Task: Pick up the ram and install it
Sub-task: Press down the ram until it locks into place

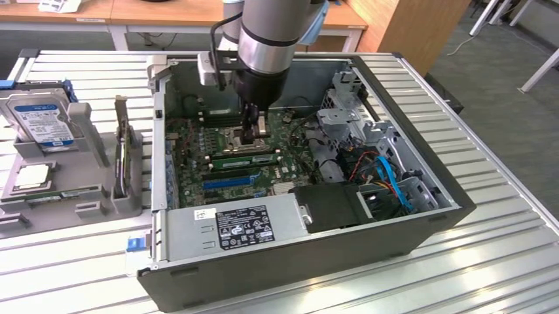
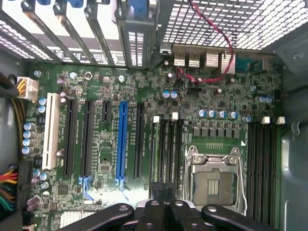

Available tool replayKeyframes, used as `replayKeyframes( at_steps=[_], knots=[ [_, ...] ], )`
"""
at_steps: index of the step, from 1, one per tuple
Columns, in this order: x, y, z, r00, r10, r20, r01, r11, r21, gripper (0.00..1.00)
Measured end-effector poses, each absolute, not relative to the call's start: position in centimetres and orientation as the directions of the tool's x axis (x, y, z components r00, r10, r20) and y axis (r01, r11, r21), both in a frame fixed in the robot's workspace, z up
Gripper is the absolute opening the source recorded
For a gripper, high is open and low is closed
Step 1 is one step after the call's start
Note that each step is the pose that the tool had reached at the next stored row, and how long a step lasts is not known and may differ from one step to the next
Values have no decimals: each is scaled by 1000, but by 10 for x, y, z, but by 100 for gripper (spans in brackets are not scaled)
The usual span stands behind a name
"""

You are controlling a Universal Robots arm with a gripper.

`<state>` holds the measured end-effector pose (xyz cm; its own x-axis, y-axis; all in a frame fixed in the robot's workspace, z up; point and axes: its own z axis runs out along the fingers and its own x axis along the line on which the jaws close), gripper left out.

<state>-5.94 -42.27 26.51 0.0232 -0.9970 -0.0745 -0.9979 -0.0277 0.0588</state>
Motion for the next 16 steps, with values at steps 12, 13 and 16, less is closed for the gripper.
replayKeyframes(
  at_steps=[12,13,16],
  knots=[
    [-48,-423,265,23,-997,-75,-998,-28,64,10],
    [-48,-423,265,23,-997,-75,-998,-28,64,10],
    [-48,-423,266,23,-997,-75,-998,-28,64,10]
  ],
)
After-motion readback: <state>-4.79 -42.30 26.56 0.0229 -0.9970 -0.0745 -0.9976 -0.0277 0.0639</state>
